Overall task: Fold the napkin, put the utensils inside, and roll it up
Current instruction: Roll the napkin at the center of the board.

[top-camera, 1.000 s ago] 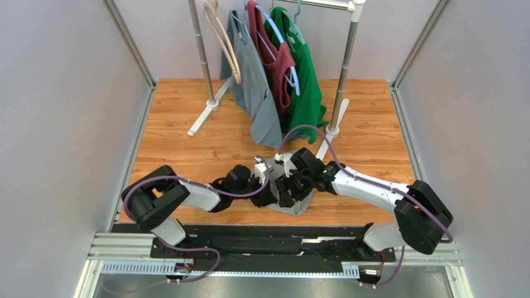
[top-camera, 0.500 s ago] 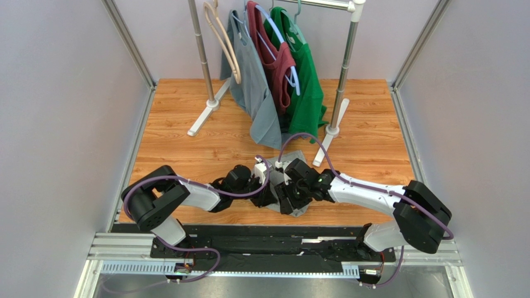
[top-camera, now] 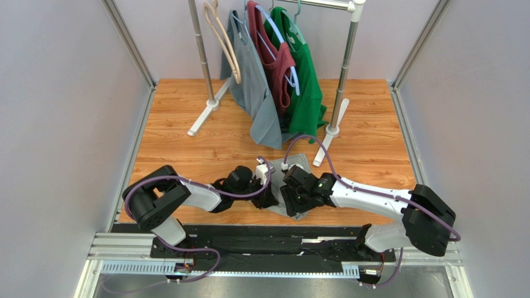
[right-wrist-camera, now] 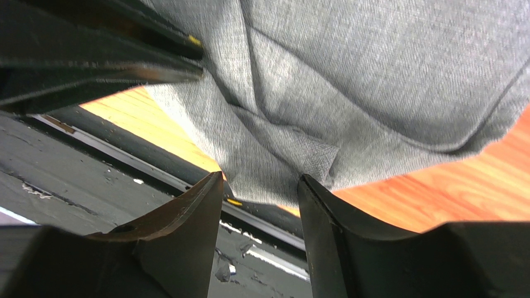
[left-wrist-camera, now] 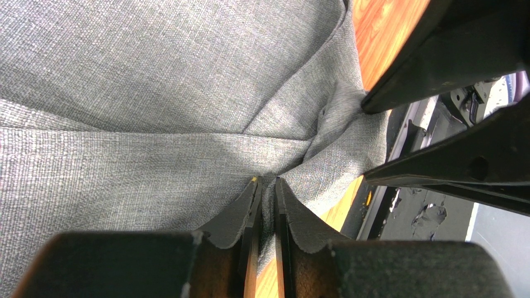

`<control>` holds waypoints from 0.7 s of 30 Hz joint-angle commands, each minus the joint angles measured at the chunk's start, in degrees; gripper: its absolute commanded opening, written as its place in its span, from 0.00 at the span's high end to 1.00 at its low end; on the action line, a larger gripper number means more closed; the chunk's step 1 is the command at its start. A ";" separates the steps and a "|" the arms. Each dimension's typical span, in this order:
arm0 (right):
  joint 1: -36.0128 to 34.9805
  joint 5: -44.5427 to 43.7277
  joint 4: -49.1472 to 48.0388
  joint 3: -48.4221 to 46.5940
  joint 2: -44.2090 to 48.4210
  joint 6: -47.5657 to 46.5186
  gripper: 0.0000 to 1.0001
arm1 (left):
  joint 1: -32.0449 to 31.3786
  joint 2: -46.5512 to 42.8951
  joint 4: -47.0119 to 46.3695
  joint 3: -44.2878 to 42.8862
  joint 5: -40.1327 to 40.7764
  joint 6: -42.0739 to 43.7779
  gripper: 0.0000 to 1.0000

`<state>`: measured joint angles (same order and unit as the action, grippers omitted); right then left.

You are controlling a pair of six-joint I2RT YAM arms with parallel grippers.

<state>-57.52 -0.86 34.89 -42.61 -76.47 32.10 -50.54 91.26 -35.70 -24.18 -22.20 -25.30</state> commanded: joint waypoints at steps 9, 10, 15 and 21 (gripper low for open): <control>-2.16 -1.25 1.59 0.68 1.05 3.67 0.48 | -0.08 3.92 9.42 1.07 2.16 1.13 0.80; -2.16 -1.25 0.97 1.47 1.06 3.67 0.48 | -0.08 4.01 9.34 0.90 2.16 1.13 0.80; -2.16 -0.19 -2.11 2.71 0.27 3.15 0.54 | -0.08 4.45 9.16 0.81 1.63 1.22 0.80; -2.16 2.61 1.31 0.16 0.09 2.09 1.00 | -0.08 4.54 9.07 0.81 1.72 1.13 0.80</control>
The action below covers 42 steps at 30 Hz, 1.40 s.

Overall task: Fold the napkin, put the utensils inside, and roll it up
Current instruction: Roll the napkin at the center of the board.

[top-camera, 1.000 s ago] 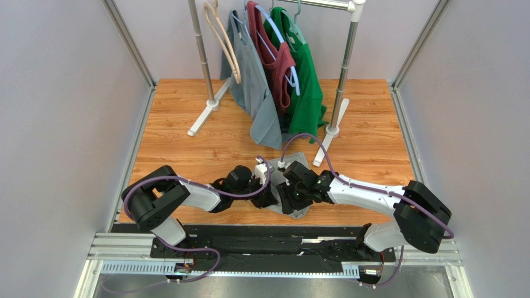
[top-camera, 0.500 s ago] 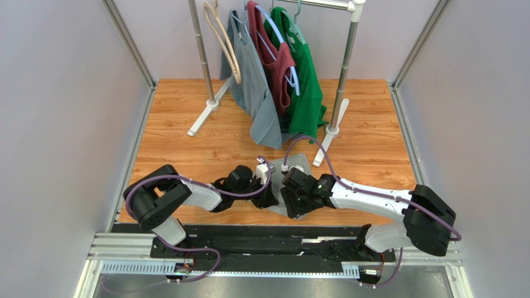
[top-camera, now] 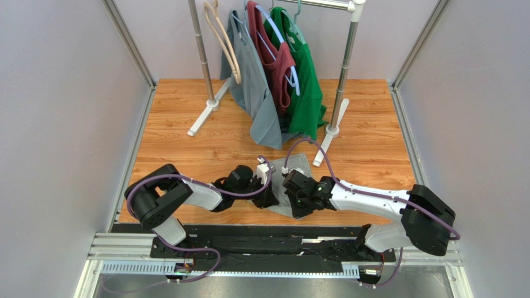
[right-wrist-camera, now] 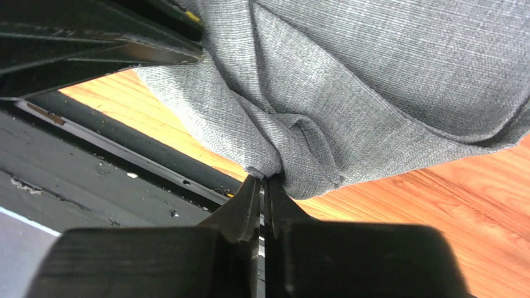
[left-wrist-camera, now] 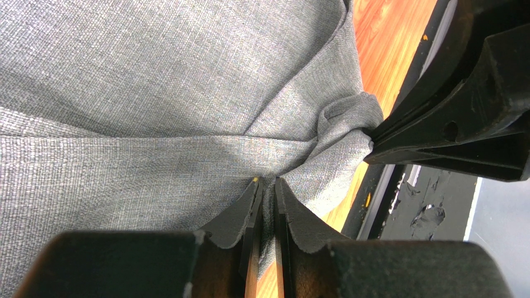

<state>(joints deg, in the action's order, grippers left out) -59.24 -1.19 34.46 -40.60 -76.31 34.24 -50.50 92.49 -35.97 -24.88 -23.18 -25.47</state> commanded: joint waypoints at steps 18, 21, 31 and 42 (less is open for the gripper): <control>-1.48 -2.83 0.62 -3.34 10.56 -8.91 0.51 | -0.04 4.80 19.26 -3.15 1.39 2.80 0.81; -4.91 -5.22 -4.65 -2.73 12.42 -13.49 0.48 | -0.04 5.86 23.04 -4.82 0.68 3.59 0.81; -12.74 -11.46 -19.25 0.52 3.64 -25.62 0.44 | 1.98 7.44 30.34 -6.85 0.42 3.85 0.81; -13.00 -14.36 -17.33 0.61 -3.93 -25.72 0.44 | 2.95 8.06 31.22 -7.19 -0.64 3.76 0.81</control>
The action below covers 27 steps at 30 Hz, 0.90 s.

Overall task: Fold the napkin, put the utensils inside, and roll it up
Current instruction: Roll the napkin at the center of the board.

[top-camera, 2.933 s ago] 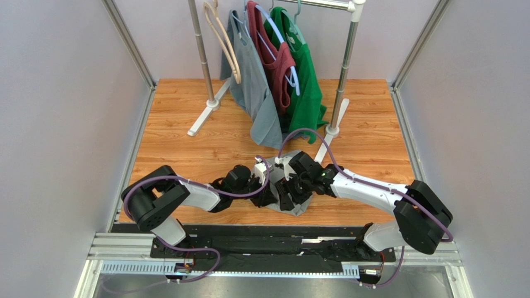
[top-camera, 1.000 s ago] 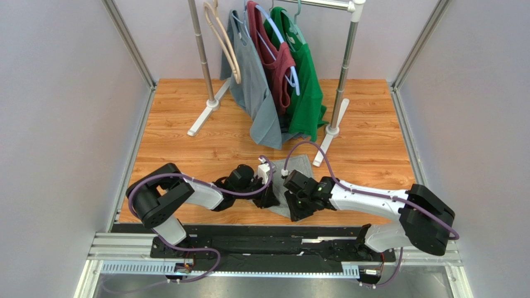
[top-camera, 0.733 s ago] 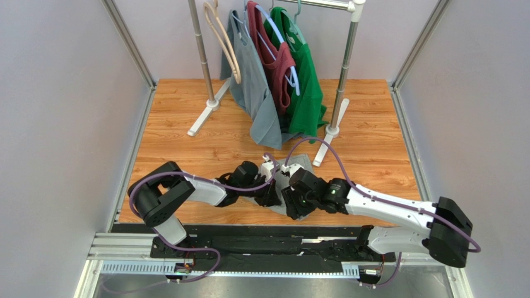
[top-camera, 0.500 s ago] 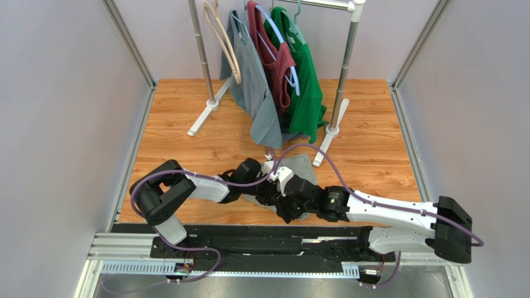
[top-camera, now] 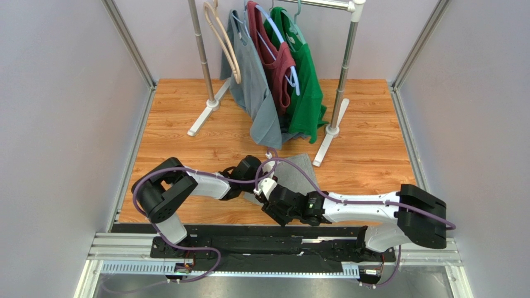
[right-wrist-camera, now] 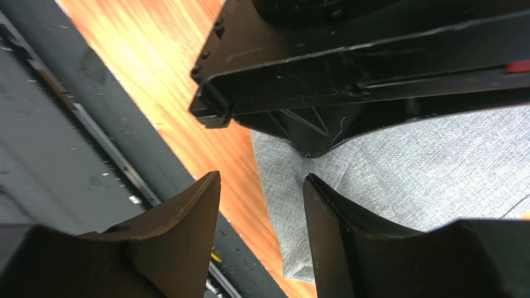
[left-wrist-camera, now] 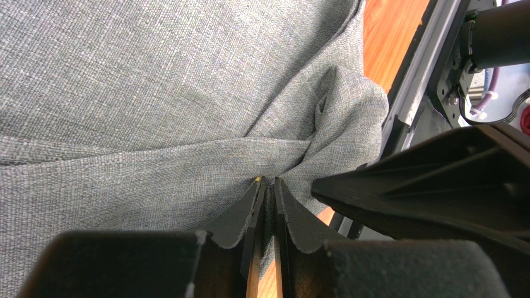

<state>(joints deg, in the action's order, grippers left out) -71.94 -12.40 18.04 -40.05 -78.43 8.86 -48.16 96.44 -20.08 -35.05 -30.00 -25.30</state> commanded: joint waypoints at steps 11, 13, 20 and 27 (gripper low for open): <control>-0.30 -3.86 1.47 -0.29 -9.45 9.75 0.47 | 1.58 3.75 17.00 2.53 6.01 3.07 0.80; -0.30 -3.51 1.64 -0.03 -11.30 11.34 0.48 | 1.93 3.32 16.91 2.70 5.74 2.80 0.80; -0.30 -1.75 0.33 2.08 -13.59 14.78 0.85 | 4.56 -1.77 16.03 4.81 6.00 -1.94 0.56; -0.39 1.85 -2.74 3.23 -12.71 11.97 1.00 | 9.66 -13.46 22.88 4.99 13.20 -5.02 0.35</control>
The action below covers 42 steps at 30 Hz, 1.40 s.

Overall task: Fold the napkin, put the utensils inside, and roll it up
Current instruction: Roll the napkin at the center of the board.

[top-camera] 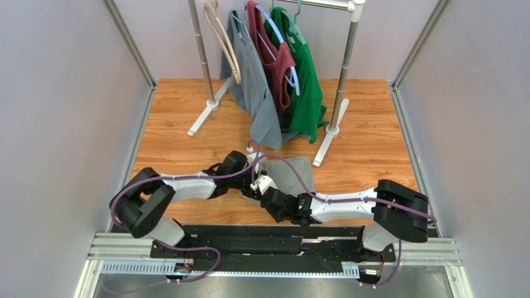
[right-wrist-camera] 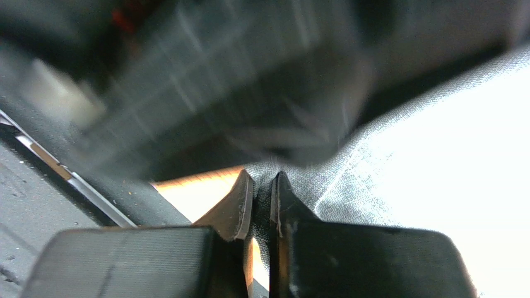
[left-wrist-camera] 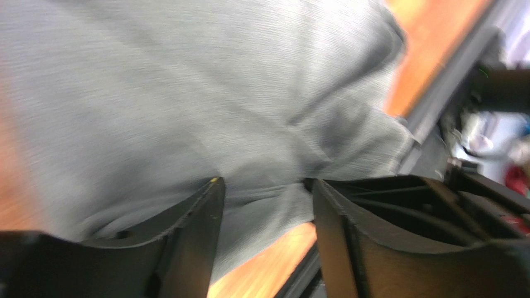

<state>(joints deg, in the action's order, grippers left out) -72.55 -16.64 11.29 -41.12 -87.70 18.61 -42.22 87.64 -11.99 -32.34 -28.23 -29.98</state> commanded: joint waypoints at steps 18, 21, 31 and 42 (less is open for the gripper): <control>7.07 30.78 -4.96 9.48 0.16 -2.08 1.00 | 12.07 -34.44 16.83 10.18 26.05 -3.16 0.30; 10.23 37.72 -7.33 10.18 -0.54 -2.61 1.00 | 12.07 -36.83 12.35 12.73 20.26 -0.18 0.30; 24.64 55.99 -6.55 8.09 -2.56 -6.57 1.00 | 11.98 -34.03 -5.12 17.83 2.31 2.12 0.32; 34.23 68.84 -3.12 2.98 -12.40 -7.45 1.00 | 7.59 -23.74 -11.56 18.27 1.06 2.03 0.35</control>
<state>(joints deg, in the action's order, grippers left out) -40.73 50.74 2.94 -37.65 -97.01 13.67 -33.67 62.85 -17.72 -14.33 -26.28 -29.06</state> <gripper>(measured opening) 0.066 0.653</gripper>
